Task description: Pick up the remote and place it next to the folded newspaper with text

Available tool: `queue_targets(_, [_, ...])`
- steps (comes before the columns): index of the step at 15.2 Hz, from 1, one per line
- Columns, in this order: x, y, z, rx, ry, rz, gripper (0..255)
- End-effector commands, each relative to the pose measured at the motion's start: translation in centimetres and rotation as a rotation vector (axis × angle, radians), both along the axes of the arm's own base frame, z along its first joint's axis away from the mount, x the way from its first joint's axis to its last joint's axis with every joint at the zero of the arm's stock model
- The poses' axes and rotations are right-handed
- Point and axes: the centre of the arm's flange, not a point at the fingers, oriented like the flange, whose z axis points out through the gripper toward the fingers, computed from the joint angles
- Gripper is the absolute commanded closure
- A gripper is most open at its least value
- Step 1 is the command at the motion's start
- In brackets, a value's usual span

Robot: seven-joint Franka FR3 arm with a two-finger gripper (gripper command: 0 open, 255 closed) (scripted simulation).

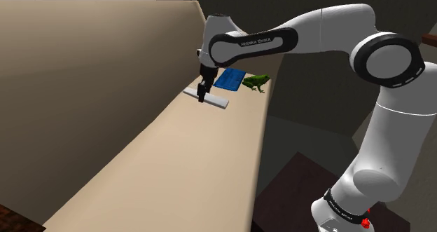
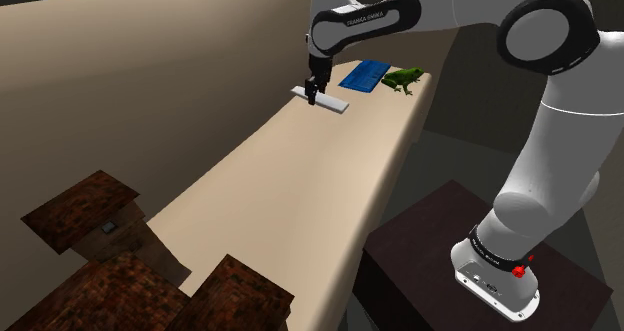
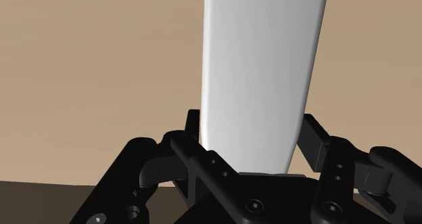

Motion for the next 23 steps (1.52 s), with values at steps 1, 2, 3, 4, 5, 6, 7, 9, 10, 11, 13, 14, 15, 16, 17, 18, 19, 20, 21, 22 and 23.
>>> queue_targets(1, [0.6, -2.5, 0.4, 0.000, 0.000, 0.002, 255])
queue_targets(2, [1.0, -3.8, 0.4, 0.000, 0.000, 0.002, 255])
queue_targets(3, [1.3, -5.0, 0.5, 0.000, 0.000, 0.002, 255])
queue_targets(4, [1.7, -6.3, 0.5, 0.000, 0.000, 0.002, 255])
queue_targets(5, [2.0, -7.6, 0.6, 0.000, 0.000, 0.002, 255])
queue_targets(6, [2.4, -8.8, 0.6, 0.000, 0.000, 0.002, 255])
queue_targets(7, [2.7, -10.1, 0.7, 0.000, 0.000, 0.002, 255])
queue_targets(9, [3.4, -12.7, 0.8, 0.000, 0.000, 0.002, 255])
queue_targets(10, [3.8, -13.9, 0.8, 0.000, 0.000, 0.002, 255])
queue_targets(11, [4.1, -15.2, 0.9, 0.000, 0.000, 0.002, 255])
queue_targets(13, [4.8, -17.7, 1.0, 0.000, 0.000, 0.002, 255])
queue_targets(14, [5.2, -19.0, 1.0, 0.000, 0.000, 0.002, 255])
queue_targets(15, [5.6, -20.3, 1.1, 0.000, 0.000, 0.002, 255])
queue_targets(16, [5.9, -21.6, 1.1, 0.000, 0.000, 0.002, 255])
queue_targets(17, [6.3, -22.8, 1.2, 0.000, 0.000, 0.002, 255])
queue_targets(18, [6.6, -24.1, 1.2, 0.000, 0.000, 0.002, 255])
queue_targets(19, [7.0, -25.4, 1.3, 0.000, 0.000, 0.002, 255])
queue_targets(20, [7.5, -27.3, 1.4, 0.000, 0.000, 0.002, 255])
queue_targets(21, [7.5, -27.3, 0.8, 0.000, 0.000, 0.002, 255])
queue_targets(22, [7.5, -27.3, 0.3, 0.000, 0.000, 0.002, 255])
queue_targets(23, [7.5, -27.3, -0.2, 0.000, 0.000, 0.002, 255])
